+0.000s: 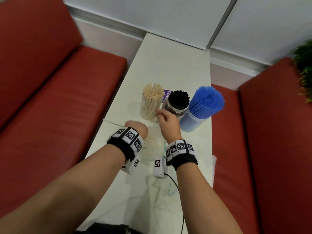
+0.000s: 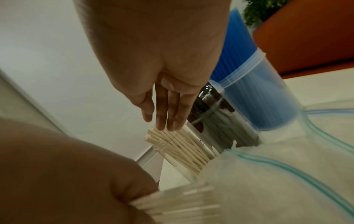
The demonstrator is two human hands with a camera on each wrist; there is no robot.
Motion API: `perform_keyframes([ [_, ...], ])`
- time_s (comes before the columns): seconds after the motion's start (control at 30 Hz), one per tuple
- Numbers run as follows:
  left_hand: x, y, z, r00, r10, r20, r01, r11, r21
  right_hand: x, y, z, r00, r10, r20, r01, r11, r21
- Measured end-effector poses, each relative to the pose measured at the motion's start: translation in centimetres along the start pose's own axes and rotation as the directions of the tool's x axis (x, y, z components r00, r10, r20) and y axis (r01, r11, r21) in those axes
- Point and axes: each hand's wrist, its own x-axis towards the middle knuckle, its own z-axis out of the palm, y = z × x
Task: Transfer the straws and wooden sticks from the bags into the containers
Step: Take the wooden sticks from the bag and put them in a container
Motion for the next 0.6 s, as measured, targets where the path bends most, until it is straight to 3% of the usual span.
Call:
perform_keyframes([
  [0.1, -2.3, -1.1, -3.2, 0.999, -0.013, 0.043, 0.013, 1.0, 0.012, -1.0, 0.7, 0.1, 0.998, 0.06, 0.031, -0.061, 0.996, 0.058],
  [0.3, -6.3, -3.9, -8.1, 1.0, 0.005, -0.019, -0.006, 0.998, -0.058, -1.8, 0.7, -1.1, 0.977, 0.207, -0.05, -0.184, 0.939, 0.289],
  [0.43, -7.1, -3.6, -9.6, 0.998, 0.056, -0.015, -0.057, 0.995, -0.084, -1.9, -1.3, -2.0, 0.946, 0.322, 0.037, -0.307, 0.854, 0.421],
  [0.6, -7.5, -3.0, -8.8, 0.992, 0.089, -0.089, -0.109, 0.963, -0.248, -2.8, -4.0, -4.0, 0.967, 0.242, 0.077, -0.252, 0.879, 0.405],
])
